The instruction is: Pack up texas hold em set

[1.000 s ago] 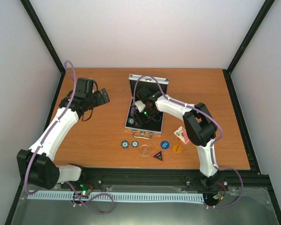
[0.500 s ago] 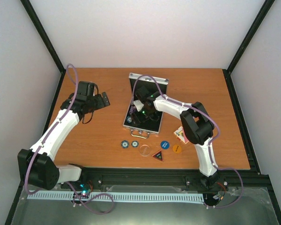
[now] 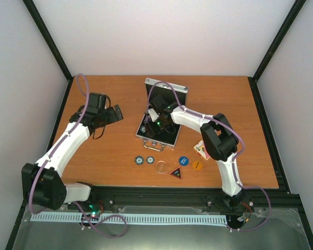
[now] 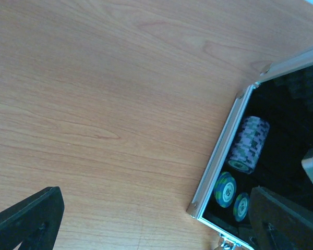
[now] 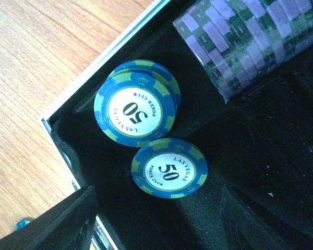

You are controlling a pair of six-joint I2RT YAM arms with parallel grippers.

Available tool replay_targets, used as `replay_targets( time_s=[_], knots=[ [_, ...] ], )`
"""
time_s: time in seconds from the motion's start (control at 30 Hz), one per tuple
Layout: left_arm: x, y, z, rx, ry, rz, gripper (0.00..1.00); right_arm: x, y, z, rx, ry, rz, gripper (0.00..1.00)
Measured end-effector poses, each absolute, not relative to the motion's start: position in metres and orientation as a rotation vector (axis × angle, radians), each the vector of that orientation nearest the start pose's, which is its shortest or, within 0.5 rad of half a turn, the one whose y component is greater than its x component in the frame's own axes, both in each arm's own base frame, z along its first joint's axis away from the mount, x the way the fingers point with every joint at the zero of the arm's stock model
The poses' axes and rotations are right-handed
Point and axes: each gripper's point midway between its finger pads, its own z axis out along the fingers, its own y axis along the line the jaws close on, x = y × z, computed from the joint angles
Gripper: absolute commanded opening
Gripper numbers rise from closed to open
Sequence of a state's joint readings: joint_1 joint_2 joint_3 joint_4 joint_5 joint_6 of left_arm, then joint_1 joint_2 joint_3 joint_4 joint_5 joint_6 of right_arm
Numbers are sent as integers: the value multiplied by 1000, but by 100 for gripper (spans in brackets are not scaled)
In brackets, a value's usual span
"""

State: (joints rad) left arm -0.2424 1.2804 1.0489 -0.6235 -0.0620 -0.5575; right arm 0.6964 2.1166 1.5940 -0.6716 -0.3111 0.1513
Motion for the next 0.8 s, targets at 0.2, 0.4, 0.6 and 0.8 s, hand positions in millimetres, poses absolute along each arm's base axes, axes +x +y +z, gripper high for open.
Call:
replay_targets(
  time_s=[0.2, 0.4, 0.6, 0.8],
  knots=[
    [350, -77, 167, -426, 2442, -286, 100, 339, 351, 47, -837, 2711, 635, 66],
    [349, -77, 161, -440, 2448, -291, 100, 339, 341, 57, -816, 2685, 587, 66],
    [352, -81, 155, -439, 2455, -309, 100, 348, 339, 89, -785, 2603, 567, 66],
    [355, -83, 150, -438, 2464, -314, 100, 358, 333, 81, -744, 2607, 480, 66]
  ],
)
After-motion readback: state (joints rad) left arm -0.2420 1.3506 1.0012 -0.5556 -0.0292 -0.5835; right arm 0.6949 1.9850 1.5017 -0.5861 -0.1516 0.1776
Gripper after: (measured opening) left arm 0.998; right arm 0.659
